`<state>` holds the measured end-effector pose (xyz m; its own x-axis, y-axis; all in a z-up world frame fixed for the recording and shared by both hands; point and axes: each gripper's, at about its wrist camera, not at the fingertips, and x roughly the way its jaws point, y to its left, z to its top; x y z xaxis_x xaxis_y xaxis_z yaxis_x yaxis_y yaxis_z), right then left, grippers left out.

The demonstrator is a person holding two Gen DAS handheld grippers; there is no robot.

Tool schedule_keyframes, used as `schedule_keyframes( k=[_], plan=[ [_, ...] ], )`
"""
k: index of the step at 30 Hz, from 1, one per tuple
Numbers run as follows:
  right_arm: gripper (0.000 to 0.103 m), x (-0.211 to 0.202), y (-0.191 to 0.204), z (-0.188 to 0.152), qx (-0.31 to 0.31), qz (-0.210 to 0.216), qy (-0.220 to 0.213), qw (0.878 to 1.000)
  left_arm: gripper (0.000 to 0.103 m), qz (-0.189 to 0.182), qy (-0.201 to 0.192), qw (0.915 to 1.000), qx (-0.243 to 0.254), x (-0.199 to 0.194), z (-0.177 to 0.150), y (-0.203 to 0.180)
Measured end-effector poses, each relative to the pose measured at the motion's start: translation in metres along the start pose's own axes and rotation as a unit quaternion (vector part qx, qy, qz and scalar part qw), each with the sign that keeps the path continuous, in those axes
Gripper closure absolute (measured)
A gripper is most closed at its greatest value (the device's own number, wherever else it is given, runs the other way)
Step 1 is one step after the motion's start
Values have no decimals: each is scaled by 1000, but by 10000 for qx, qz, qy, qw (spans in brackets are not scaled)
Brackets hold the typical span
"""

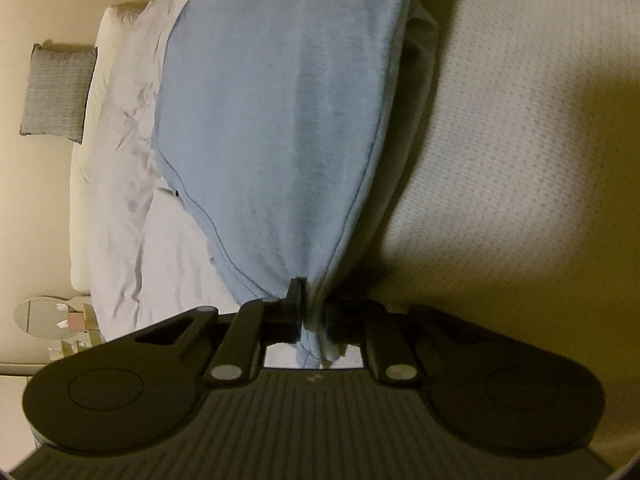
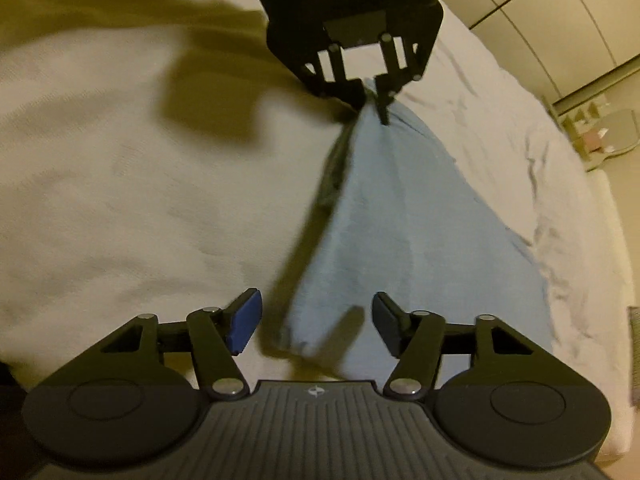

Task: Fold clothes
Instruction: 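Grasp the shirt's other side with the left gripper while the right gripper grasps it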

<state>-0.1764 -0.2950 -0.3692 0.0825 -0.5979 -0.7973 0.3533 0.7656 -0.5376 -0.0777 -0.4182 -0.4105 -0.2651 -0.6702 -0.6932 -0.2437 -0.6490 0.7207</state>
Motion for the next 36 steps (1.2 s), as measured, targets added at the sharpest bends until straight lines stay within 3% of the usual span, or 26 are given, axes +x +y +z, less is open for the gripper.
schedule_keyframes(
  k=[2,3,4,11,16,21,26,30,36],
  plan=[
    [70,5,-3,-2,-11,14,87,10000,99,-57,13,10000,-81,2,-1,4],
    [92,7,-6,-3,-2,38,141,9999,100,-85,19,9999,-121,3,-1,5],
    [101,8,-9,-4,51,80,168,9998,100,-113,26,9998,-162,3,-1,7],
    [101,-30,-63,-12,771,270,-194,9965,100,122,-8,9989,-445,-22,3,48],
    [101,-62,-126,-27,1390,-12,-320,9898,100,457,-94,9972,-583,-28,16,110],
    [101,-71,-195,-52,1990,-274,-301,9791,100,548,-242,9970,-490,-7,44,177],
    [101,-52,-257,-100,2524,-97,-234,9673,100,124,-270,9990,-323,35,81,236],
    [101,-35,-300,-139,2967,105,-175,9548,100,-333,-232,9989,-238,79,106,262],
    [101,13,-354,-203,3989,655,69,9146,100,-1012,-171,9946,-119,144,142,299]
  ],
)
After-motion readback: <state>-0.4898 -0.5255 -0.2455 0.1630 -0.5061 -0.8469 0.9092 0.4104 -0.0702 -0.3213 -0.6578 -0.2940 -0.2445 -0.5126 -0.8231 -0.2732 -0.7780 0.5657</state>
